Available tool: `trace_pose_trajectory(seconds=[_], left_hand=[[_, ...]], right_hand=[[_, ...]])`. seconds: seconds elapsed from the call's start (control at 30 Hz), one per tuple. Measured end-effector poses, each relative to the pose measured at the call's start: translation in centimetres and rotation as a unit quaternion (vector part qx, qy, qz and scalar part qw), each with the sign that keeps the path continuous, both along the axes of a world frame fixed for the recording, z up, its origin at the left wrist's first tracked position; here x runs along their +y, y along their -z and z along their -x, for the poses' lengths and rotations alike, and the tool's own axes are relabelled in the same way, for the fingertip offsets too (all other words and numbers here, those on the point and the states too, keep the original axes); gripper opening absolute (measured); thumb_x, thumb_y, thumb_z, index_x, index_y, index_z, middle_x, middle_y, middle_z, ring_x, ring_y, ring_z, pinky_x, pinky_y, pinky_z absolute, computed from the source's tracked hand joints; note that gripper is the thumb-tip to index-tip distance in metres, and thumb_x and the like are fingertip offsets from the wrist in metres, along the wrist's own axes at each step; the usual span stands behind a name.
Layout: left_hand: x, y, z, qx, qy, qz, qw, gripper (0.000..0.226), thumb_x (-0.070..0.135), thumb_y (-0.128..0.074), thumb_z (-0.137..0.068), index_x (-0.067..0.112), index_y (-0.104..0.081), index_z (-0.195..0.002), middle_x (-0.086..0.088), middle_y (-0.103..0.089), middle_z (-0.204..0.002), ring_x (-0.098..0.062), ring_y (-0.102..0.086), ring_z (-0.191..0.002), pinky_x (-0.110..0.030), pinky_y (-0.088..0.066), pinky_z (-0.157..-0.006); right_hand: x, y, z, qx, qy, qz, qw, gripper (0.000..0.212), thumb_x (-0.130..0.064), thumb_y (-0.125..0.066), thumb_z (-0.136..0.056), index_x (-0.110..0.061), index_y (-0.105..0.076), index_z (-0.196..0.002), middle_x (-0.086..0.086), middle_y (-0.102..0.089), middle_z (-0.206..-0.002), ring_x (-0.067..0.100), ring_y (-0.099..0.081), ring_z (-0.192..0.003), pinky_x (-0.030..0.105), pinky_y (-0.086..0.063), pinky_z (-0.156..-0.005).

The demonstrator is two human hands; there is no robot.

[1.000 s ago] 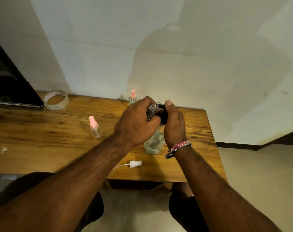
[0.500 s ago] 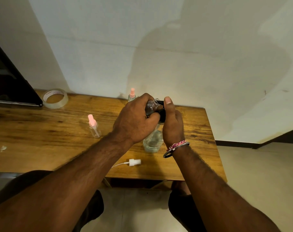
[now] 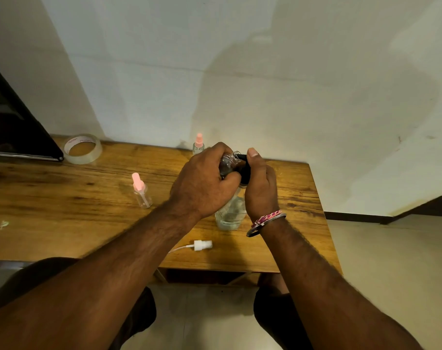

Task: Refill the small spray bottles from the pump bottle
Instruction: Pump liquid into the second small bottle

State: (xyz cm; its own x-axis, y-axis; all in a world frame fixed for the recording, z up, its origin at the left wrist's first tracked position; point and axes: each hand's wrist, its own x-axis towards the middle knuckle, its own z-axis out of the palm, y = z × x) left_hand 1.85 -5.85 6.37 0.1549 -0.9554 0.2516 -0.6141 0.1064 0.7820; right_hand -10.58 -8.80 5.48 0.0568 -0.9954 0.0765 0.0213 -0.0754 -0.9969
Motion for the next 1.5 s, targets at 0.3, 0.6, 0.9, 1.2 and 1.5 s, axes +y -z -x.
trace_pose_trajectory(seconds=[0.3,0.6,0.9,1.2,1.5], left_hand=[[0.2,-0.1,0.1,-0.009,0.0,-0.006,1.0,0.036,0.036,-0.061,-0.082,0.024,-0.063,-0.115,0.007,-0.069,-0.098,-0.013,-0.066,-0.085,-0.04,-0.06,-0.072],[0.1,-0.3,-0.1,0.027,0.007,0.008,1.0,0.022,0.023,-0.067,-0.087,0.021,-0.063,-0.109,0.006,-0.069,-0.091,-0.012,-0.067,-0.079,-0.031,-0.055,-0.064],[0.0,-0.3,-0.2,0.022,0.005,0.012,1.0,0.022,0.024,-0.068,-0.088,0.022,-0.063,-0.109,0.005,-0.069,-0.091,-0.013,-0.066,-0.078,-0.028,-0.05,-0.062],[-0.1,0.0,-0.1,0.0,0.001,0.0,1.0,0.032,0.033,-0.065,-0.084,0.023,-0.063,-0.115,0.006,-0.07,-0.098,-0.012,-0.067,-0.085,-0.039,-0.061,-0.071],[0.1,0.0,-0.2,0.003,0.0,-0.001,1.0,0.03,0.034,-0.063,-0.083,0.024,-0.064,-0.112,0.008,-0.07,-0.094,-0.013,-0.067,-0.083,-0.041,-0.06,-0.071]], right_hand=[[0.0,-0.2,0.2,0.011,0.009,0.0,1.0,0.04,-0.027,-0.044,-0.108,-0.013,-0.072,-0.084,-0.009,-0.074,-0.074,-0.002,-0.068,-0.074,0.014,-0.051,-0.064],[0.6,-0.3,0.2,0.0,-0.033,0.018,0.999,0.064,-0.053,-0.039,-0.103,-0.001,-0.076,-0.102,0.004,-0.079,-0.089,0.009,-0.075,-0.087,0.015,-0.053,-0.072],[0.5,-0.7,0.0,0.012,-0.023,0.002,1.0,0.052,-0.04,-0.039,-0.105,-0.005,-0.075,-0.093,-0.006,-0.076,-0.075,0.002,-0.072,-0.077,0.013,-0.052,-0.066],[0.4,-0.8,0.2,0.017,0.009,-0.004,1.0,0.042,-0.023,-0.044,-0.109,-0.017,-0.071,-0.078,-0.017,-0.072,-0.065,-0.006,-0.066,-0.066,0.011,-0.05,-0.061],[0.3,-0.7,0.0,0.006,0.004,-0.004,1.0,0.043,-0.038,-0.051,-0.102,-0.011,-0.073,-0.077,-0.002,-0.071,-0.068,0.005,-0.066,-0.069,0.021,-0.052,-0.063]])
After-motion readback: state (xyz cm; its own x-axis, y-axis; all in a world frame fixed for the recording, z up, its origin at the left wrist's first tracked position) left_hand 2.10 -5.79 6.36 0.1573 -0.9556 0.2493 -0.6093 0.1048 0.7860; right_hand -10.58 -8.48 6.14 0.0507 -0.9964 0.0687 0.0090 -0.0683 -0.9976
